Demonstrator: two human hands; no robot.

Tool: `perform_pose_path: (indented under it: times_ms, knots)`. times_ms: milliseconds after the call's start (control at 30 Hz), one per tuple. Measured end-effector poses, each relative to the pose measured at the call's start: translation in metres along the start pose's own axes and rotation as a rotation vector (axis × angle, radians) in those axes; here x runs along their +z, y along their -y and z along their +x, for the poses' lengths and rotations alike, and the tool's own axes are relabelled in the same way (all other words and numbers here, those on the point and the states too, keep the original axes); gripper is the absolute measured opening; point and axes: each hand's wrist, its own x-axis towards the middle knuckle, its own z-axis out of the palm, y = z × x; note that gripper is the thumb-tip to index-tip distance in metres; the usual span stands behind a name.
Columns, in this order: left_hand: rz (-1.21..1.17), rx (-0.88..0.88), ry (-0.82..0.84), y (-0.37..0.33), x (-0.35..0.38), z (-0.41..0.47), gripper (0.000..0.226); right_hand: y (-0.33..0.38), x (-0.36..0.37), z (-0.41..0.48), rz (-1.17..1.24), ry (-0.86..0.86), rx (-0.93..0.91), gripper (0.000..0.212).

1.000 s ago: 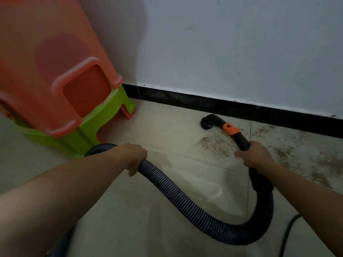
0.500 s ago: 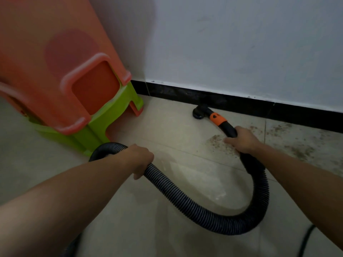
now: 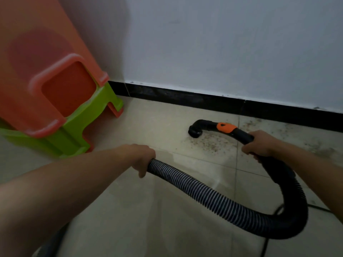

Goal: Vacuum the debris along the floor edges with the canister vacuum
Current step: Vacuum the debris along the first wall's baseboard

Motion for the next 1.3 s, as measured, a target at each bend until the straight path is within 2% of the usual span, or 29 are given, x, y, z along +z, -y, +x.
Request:
perform_pose_path:
  times_ms: [67,200,367,567,633,700,800,1067,1200,1300]
  knots:
    - [0.012,0.014,0.001,-0.009,-0.003,-0.001,0.041,-0.002,-0.005,-0.006,-0.02,0.037,-0.012,0.017]
    - [0.037,0.001,-0.003,-0.013,-0.008,-0.009,0.042,-0.01,-0.003,-0.011,-0.024,-0.021,-0.024,0.019]
    - [0.052,0.007,0.0,-0.017,-0.006,-0.018,0.038,-0.005,0.003,-0.018,-0.044,0.161,-0.025,0.026]
    - [0.139,-0.047,-0.01,-0.004,-0.003,-0.03,0.048,0.002,0.027,-0.021,-0.002,-0.06,-0.057,0.03]
    - [0.152,-0.082,0.011,0.007,0.001,-0.035,0.049,0.005,0.04,-0.024,0.031,0.005,-0.09,0.031]
    - [0.136,-0.087,0.019,0.01,0.004,-0.037,0.047,0.01,0.045,-0.029,0.047,0.138,-0.101,0.027]
    - [0.086,-0.041,0.003,0.001,0.002,-0.035,0.042,0.013,0.035,-0.033,-0.009,0.235,-0.107,0.022]
    - [0.027,0.037,-0.062,-0.019,-0.012,-0.021,0.038,-0.05,-0.034,-0.037,-0.125,0.124,0.022,0.018]
    - [0.024,0.084,-0.078,-0.032,-0.016,-0.018,0.037,-0.091,-0.063,-0.044,-0.157,0.125,0.089,0.016]
    - [0.042,0.104,-0.088,-0.04,-0.02,-0.018,0.035,-0.095,-0.058,-0.045,-0.174,0.141,0.078,0.015]
